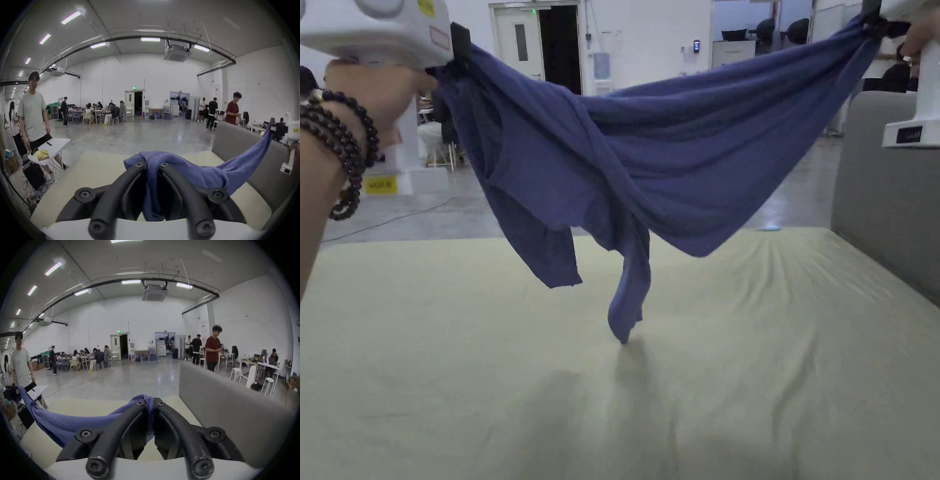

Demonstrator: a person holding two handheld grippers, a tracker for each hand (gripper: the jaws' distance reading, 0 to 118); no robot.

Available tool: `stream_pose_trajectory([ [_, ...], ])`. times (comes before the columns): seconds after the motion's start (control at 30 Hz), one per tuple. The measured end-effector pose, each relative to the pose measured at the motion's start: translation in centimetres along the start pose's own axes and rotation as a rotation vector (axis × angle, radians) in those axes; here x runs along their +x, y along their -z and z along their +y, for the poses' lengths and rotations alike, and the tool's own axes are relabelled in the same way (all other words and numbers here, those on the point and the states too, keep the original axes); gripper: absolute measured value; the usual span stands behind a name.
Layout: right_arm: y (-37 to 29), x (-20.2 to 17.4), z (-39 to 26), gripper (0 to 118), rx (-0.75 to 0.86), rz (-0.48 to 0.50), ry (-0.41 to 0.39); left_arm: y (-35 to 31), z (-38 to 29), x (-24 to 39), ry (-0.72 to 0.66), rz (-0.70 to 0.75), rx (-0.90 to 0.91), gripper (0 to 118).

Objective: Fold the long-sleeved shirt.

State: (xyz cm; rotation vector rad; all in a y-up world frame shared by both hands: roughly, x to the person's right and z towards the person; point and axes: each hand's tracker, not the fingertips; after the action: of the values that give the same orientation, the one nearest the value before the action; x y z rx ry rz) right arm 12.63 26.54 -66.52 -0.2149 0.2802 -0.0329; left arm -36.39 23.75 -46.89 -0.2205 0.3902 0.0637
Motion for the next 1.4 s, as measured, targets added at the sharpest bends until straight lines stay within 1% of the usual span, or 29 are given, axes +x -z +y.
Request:
stream_pose_trajectory([
  [0.1, 2.1, 0.0, -5.1, 3, -0.070, 0.005, -0.001, 1.2, -4.6, 0.5, 0.028, 0.001, -0.076, 2],
  [0.17, 4.7, 0.3, -9.1, 3, -0.127, 0.021, 0.004, 2.8, -8.8, 0.5, 0.016, -0.013, -0.122, 2],
  [0.27, 7.2, 0.5, -15.2, 3, -0.230, 0.019, 0.018, 3.6, -15.2, 1.1, -0.017, -0.016, -0.219, 2],
  [0.37, 8.6, 0.9, -20.7, 3, -0.304, 0.030, 0.034, 3.8, -21.1, 1.4, -0.045, -0.017, -0.293, 2],
  [0.43, 9.3, 1.3, -23.0, 3, -0.336, 0.031, 0.024, 3.8, -23.8, 1.2, -0.063, -0.028, -0.342, 2],
  [0.5, 8.8, 1.9, -24.4, 3, -0.351, 0.038, 0.015, 2.8, -25.4, 1.0, -0.055, -0.031, -0.347, 2],
  [0.6, 5.2, 3.2, -25.4, 3, -0.295, 0.082, 0.003, -0.4, -26.4, 0.2, -0.054, -0.050, -0.336, 2],
  [0.7, 0.6, 4.9, -27.2, 3, -0.295, 0.108, -0.026, -5.3, -28.5, -0.3, -0.059, -0.079, -0.314, 2],
  [0.8, -5.3, 6.5, -30.7, 3, -0.330, 0.165, -0.071, -10.2, -32.0, -0.7, -0.048, -0.108, -0.346, 2],
  [0.83, -7.0, 7.0, -32.0, 3, -0.356, 0.182, -0.076, -11.9, -33.5, -0.5, -0.028, -0.114, -0.360, 2],
  [0.9, -10.8, 8.3, -36.0, 3, -0.456, 0.206, -0.064, -15.2, -37.3, -0.5, 0.004, -0.123, -0.415, 2],
  [0.97, -15.3, 8.8, -39.8, 3, -0.527, 0.228, -0.056, -18.5, -41.4, -0.1, 0.037, -0.156, -0.488, 2],
  [1.03, -17.6, 9.5, -43.1, 3, -0.611, 0.229, -0.082, -20.5, -44.7, -0.2, 0.063, -0.139, -0.531, 2],
  [1.07, -19.0, 9.5, -44.9, 3, -0.650, 0.211, -0.102, -21.5, -46.4, -0.1, 0.060, -0.146, -0.557, 2],
  [1.13, -20.4, 9.8, -48.0, 3, -0.721, 0.206, -0.113, -22.5, -49.2, -0.6, 0.021, -0.157, -0.615, 2],
  [1.2, -21.0, 10.0, -50.6, 3, -0.773, 0.195, -0.133, -23.3, -51.3, -0.8, 0.017, -0.138, -0.630, 2],
  [1.3, -21.4, 9.7, -52.5, 3, -0.797, 0.194, -0.155, -23.5, -53.0, -1.6, 0.014, -0.128, -0.634, 2],
  [1.33, -20.8, 10.5, -53.8, 3, -0.796, 0.187, -0.158, -23.4, -53.1, -1.8, 0.011, -0.129, -0.633, 2],
  [1.4, -20.5, 10.5, -54.0, 4, -0.802, 0.183, -0.162, -23.5, -53.2, -1.9, 0.012, -0.130, -0.626, 2],
])
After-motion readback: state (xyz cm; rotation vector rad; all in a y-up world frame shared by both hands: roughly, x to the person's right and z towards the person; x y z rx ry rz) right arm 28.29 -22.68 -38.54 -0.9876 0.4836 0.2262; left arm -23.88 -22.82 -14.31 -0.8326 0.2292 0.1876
